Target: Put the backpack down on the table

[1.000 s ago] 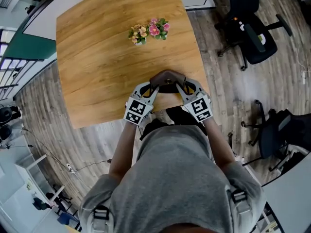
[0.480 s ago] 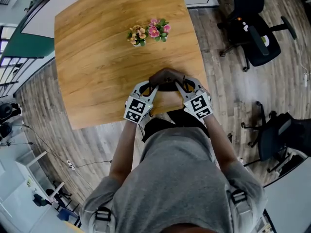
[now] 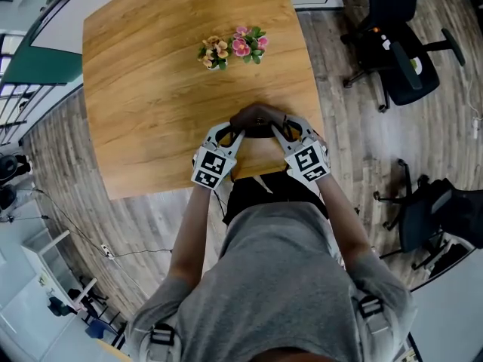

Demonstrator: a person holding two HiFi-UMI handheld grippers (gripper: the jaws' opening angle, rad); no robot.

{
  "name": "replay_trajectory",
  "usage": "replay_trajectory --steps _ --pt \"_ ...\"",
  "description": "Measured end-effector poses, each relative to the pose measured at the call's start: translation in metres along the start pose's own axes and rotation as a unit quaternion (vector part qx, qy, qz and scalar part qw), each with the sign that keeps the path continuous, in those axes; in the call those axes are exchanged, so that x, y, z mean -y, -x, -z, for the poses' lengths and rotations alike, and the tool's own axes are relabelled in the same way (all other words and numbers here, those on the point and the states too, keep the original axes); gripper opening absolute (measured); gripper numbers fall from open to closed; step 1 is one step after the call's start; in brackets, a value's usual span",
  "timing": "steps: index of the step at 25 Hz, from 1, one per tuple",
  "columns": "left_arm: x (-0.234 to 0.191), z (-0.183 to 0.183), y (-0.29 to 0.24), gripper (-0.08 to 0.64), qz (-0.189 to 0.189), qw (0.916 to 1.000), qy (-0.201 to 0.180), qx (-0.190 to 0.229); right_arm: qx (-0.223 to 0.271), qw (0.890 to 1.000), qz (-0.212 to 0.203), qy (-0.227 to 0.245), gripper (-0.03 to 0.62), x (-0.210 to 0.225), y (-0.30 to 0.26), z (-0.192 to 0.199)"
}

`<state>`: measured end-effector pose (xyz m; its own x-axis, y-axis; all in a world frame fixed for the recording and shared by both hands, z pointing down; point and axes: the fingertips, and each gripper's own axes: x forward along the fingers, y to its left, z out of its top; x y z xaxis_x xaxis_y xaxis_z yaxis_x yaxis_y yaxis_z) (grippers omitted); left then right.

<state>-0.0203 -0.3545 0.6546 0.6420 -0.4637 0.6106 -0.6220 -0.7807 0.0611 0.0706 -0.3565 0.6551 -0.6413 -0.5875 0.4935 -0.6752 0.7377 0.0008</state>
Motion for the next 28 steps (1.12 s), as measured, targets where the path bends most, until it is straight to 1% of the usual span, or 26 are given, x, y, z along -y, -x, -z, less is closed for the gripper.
replay_trajectory --steps 9,13,17,22,24,26,28 --pt "0.001 0.011 -0.004 0.078 0.0 0.9999 -0.012 -0.01 -0.008 1.0 -0.009 0.008 0.094 -0.004 -0.004 0.012" --pt "0.001 0.013 -0.008 0.078 0.004 1.0 0.0 -0.008 -0.017 1.0 -0.004 0.006 0.107 -0.002 -0.004 0.022" --pt "0.0 0.015 -0.01 0.08 0.008 1.0 0.0 -0.005 -0.018 1.0 -0.002 0.0 0.115 -0.002 -0.004 0.026" --pt "0.0 0.018 -0.009 0.087 0.02 0.9993 0.03 -0.009 -0.021 1.0 -0.005 -0.006 0.128 -0.004 -0.004 0.028" --pt "0.001 0.018 -0.009 0.094 0.021 0.9992 0.033 -0.012 -0.022 1.0 -0.006 -0.01 0.141 -0.004 -0.003 0.029" --pt "0.004 0.019 -0.01 0.108 0.022 0.9991 0.033 -0.013 -0.021 1.0 -0.005 -0.016 0.159 -0.003 -0.001 0.03" --pt "0.006 0.019 -0.012 0.142 0.022 0.9991 0.032 -0.013 -0.017 0.999 -0.004 -0.027 0.179 -0.001 0.001 0.03"
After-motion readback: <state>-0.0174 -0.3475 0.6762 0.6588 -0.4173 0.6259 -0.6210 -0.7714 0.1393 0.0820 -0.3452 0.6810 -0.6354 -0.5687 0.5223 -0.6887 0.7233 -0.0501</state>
